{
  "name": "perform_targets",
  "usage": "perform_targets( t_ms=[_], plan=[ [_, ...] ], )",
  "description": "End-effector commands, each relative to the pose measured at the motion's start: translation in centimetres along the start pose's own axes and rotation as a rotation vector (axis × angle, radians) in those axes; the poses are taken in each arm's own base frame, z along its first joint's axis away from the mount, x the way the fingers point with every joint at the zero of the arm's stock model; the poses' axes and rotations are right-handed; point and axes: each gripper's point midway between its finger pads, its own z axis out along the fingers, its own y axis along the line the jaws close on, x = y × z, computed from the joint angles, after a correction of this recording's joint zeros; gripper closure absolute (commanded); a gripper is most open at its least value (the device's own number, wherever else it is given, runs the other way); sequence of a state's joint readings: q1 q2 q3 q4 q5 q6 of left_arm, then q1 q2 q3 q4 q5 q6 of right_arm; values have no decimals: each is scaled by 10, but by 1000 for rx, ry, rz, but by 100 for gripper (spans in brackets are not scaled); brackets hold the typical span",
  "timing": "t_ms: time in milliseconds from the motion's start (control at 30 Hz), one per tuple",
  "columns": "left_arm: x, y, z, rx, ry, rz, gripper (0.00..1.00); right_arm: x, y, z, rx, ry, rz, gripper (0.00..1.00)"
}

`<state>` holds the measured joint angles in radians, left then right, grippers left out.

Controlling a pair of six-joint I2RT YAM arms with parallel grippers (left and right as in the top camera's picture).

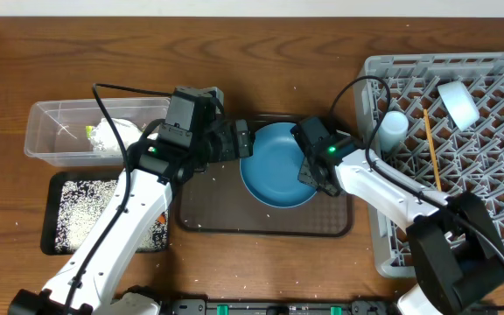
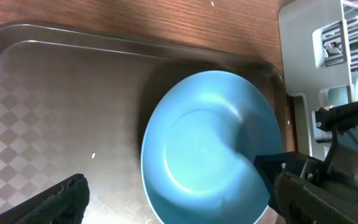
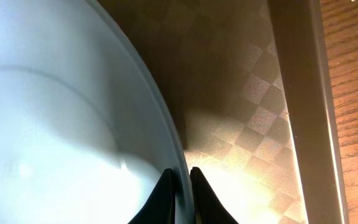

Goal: Sort waste into correct bins and load items into the dishwasher rack
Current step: 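Grasp the blue plate rim with the right gripper, then lift the blue plate and swing it right over the rack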

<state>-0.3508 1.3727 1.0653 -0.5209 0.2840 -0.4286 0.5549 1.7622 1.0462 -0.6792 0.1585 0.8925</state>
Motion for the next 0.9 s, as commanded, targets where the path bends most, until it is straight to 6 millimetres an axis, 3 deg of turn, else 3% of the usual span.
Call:
perform_targets(
  t_ms=[0, 233, 333, 500, 667, 867],
  plan=[
    [-5, -4, -6, 4, -23, 15, 2, 7, -17, 13, 84, 8, -26, 99],
    [-5, -4, -6, 4, -23, 15, 2, -8, -6, -1, 36, -22, -48, 99],
    [-5, -4, -6, 4, -23, 15, 2, -21, 1, -23, 2, -56, -84, 99],
    [-5, -4, -6, 4, -23, 15, 2, -49, 2, -78, -60, -164, -139, 99],
    [-5, -4, -6, 4, -23, 15, 2, -72, -33, -135, -22, -280, -159, 99],
    [-5, -4, -6, 4, -23, 15, 2, -98, -129, -217, 172, -410, -18, 99]
  ],
)
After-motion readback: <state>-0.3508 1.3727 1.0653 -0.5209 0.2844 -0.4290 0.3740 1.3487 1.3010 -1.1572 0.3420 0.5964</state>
